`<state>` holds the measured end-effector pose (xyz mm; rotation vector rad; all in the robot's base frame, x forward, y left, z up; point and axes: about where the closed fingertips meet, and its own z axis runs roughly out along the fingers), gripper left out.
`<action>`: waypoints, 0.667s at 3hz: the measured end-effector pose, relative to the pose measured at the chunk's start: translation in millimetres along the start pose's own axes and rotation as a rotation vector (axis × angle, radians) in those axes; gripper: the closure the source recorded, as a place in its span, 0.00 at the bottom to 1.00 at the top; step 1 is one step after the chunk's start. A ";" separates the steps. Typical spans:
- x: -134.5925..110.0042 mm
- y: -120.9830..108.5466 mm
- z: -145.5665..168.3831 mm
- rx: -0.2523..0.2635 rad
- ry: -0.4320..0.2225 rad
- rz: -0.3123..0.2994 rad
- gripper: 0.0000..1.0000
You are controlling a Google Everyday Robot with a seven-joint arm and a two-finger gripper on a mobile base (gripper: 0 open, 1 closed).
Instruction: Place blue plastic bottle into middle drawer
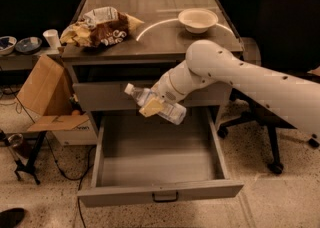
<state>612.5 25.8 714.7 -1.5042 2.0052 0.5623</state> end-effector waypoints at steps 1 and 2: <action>19.1 23.6 66.0 -0.129 -0.010 -0.064 1.00; 50.2 50.9 120.1 -0.227 0.028 -0.121 1.00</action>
Offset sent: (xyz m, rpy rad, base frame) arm -0.0641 0.0726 -0.1964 -0.0403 0.1479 0.3682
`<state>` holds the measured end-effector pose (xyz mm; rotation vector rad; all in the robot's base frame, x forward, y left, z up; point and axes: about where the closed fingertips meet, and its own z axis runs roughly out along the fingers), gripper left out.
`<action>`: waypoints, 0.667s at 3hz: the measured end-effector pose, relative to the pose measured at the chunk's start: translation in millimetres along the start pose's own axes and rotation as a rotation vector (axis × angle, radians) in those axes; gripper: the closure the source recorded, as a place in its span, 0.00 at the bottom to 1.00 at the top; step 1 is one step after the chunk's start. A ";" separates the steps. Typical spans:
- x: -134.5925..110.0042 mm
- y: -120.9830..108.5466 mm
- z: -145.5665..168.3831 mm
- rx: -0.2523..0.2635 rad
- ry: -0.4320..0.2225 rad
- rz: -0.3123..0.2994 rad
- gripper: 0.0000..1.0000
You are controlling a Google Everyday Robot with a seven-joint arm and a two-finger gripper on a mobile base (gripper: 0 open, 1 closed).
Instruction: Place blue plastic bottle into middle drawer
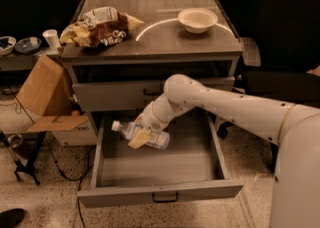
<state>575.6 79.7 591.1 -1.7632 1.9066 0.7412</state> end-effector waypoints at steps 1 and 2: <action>24.8 14.6 50.9 -0.067 0.067 -0.004 1.00; 50.0 21.0 104.4 -0.122 0.175 0.093 0.73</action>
Offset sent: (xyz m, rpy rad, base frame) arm -0.0348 0.0393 -0.1456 -0.2310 0.2346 -0.0071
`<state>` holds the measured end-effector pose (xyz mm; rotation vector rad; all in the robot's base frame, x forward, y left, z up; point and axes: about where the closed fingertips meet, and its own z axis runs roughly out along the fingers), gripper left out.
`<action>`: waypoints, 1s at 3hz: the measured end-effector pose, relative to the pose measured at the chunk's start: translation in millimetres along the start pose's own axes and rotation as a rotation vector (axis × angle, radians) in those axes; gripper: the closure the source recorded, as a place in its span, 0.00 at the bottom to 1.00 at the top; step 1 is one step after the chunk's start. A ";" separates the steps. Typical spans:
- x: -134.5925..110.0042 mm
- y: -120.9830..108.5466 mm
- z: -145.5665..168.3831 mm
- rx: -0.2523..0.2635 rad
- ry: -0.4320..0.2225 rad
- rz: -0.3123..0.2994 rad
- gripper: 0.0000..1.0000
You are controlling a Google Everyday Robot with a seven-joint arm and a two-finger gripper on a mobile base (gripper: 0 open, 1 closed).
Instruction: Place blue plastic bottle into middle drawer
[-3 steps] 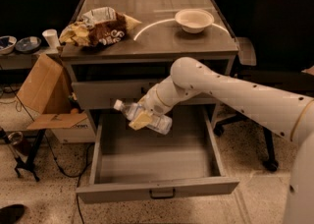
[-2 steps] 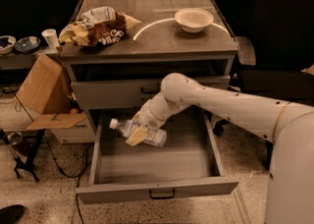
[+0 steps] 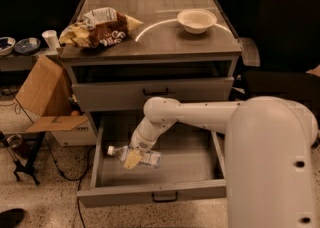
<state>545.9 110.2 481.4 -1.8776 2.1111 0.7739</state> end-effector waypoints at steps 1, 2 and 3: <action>4.8 0.0 27.2 -0.030 0.061 0.069 0.50; 10.2 -0.6 39.5 -0.042 0.065 0.146 0.27; 16.5 -1.8 44.9 -0.044 0.060 0.217 0.00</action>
Offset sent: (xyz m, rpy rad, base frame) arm -0.0075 0.0104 -0.0503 -0.0996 0.1680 -0.1661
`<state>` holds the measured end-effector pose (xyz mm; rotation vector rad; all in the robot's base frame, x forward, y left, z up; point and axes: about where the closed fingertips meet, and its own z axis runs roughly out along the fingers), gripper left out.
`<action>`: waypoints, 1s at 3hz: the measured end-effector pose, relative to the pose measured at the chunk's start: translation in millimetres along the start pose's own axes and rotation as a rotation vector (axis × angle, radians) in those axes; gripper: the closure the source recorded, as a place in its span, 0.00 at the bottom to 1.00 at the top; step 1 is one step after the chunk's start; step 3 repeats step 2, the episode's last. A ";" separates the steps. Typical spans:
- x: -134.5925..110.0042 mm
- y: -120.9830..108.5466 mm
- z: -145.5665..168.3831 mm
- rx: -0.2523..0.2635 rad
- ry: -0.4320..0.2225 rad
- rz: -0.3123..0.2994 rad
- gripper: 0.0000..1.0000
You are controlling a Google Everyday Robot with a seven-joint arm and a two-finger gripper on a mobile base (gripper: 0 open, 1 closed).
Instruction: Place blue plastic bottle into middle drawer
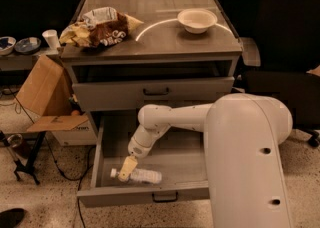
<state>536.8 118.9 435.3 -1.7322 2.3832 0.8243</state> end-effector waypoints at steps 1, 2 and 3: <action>7.0 -4.8 -1.6 0.006 -0.015 0.056 0.00; 7.0 -4.9 -1.7 0.007 -0.016 0.057 0.00; 7.0 -4.9 -1.7 0.007 -0.016 0.057 0.00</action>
Offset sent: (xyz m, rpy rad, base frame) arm 0.0019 -0.0067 -0.0025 -0.0016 0.0147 -0.0477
